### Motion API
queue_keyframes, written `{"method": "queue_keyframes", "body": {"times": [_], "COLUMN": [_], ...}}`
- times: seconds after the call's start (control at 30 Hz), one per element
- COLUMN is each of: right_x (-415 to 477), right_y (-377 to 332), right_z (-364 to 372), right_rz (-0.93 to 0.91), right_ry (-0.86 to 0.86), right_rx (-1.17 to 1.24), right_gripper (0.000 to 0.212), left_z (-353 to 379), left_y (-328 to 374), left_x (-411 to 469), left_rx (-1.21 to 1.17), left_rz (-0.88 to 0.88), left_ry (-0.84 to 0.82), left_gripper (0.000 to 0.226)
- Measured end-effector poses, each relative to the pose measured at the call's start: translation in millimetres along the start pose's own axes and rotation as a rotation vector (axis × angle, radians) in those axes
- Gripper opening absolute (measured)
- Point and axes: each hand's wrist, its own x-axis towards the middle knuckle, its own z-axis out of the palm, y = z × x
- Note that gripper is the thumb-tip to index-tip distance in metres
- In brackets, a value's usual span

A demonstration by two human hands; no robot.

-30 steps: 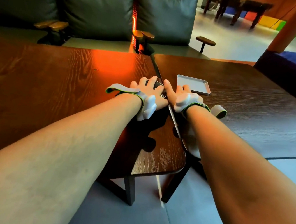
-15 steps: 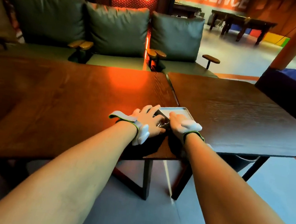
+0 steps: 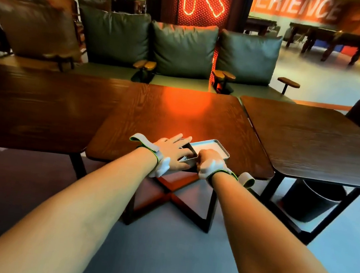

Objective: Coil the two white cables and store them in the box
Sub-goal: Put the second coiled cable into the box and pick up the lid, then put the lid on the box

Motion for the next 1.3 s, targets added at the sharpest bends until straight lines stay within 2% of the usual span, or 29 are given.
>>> {"method": "queue_keyframes", "body": {"times": [0.07,0.17,0.27,0.37,0.47,0.5,0.57,0.6,0.67,0.77,0.87,1.0,1.13,1.3], "right_x": [-4.4,-6.3,-4.4,3.7,-1.8,-5.4,-16.1,-22.1,-26.9,-32.6,-34.4,-30.0,-18.6,-7.5], "right_y": [-3.0,-2.5,-10.0,-17.9,-37.0,-45.7,-60.3,-64.3,-64.1,-62.9,-68.5,-72.3,-72.1,-51.0], "right_z": [-2.5,-10.2,-41.1,-67.2,-80.1,-83.7,-87.3,-87.1,-87.3,-80.9,-70.3,-65.9,-56.0,-41.3], "right_rz": [0.033,0.102,0.114,0.096,0.05,0.014,-0.066,-0.108,-0.146,-0.125,-0.062,0.076,0.16,0.197], "right_ry": [0.017,0.108,0.203,0.251,0.391,0.413,0.309,0.234,0.134,0.04,-0.013,0.011,0.129,0.217], "right_rx": [-0.03,-0.14,-0.09,0.289,0.629,0.888,1.441,1.593,1.702,1.8,1.771,1.653,1.465,0.888], "right_gripper": [0.028,0.054,0.056,0.032,0.013,0.005,0.012,0.016,0.02,0.022,0.023,0.024,0.016,0.037], "left_z": [-6.6,-15.0,-27.5,-39.4,-61.5,-69.5,-78.6,-80.4,-84.7,-86.5,-80.9,-70.9,-66.6,-52.9], "left_y": [3.8,6.3,2.9,1.2,-3.5,-8.8,-16.7,-20.5,-27.6,-34.0,-39.7,-38.9,-33.8,-25.4], "left_x": [-2.7,-6.1,-11.8,-13.1,-23.1,-28.2,-41.3,-50.6,-60.1,-71.9,-82.2,-86.0,-81.3,-72.7], "left_rx": [-0.04,-0.157,-0.171,-0.274,-0.428,-0.469,-0.514,-0.517,-0.524,-0.556,-0.519,-0.429,-0.385,-0.342], "left_rz": [-0.027,-0.059,-0.086,-0.214,-0.321,-0.328,-0.33,-0.325,-0.303,-0.298,-0.329,-0.371,-0.337,-0.371], "left_ry": [0.001,0.037,0.099,0.175,0.305,0.375,0.565,0.645,0.743,0.78,0.716,0.617,0.541,0.424], "left_gripper": [0.062,0.072,0.092,0.125,0.141,0.142,0.136,0.132,0.126,0.122,0.114,0.097,0.102,0.086]}}
